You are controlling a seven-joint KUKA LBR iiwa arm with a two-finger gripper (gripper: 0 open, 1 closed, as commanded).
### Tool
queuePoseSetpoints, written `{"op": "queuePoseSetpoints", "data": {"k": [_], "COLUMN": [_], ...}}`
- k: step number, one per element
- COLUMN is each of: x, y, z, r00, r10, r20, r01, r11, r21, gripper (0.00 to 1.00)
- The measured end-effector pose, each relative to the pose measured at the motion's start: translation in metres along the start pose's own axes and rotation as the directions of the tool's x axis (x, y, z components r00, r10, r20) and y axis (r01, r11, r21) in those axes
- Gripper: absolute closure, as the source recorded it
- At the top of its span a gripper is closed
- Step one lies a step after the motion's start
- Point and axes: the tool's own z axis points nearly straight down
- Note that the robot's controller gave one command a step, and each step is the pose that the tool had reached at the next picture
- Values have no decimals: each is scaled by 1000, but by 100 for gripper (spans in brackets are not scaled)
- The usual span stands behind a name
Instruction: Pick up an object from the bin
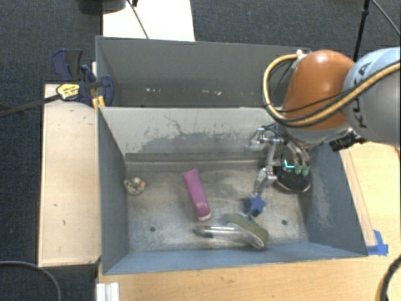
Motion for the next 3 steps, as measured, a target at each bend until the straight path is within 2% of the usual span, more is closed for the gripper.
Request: {"op": "queuePoseSetpoints", "data": {"k": [1, 2, 3], "x": [58, 54, 78], "y": [-37, -35, -30], "z": [91, 86, -68], "r00": [998, 999, 976], "r10": [56, 50, -217], "r20": [1, 8, 13], "r01": [-56, -50, 217], "r11": [998, 999, 976], "r21": [0, 0, 4], "gripper": [0, 100, 100]}}
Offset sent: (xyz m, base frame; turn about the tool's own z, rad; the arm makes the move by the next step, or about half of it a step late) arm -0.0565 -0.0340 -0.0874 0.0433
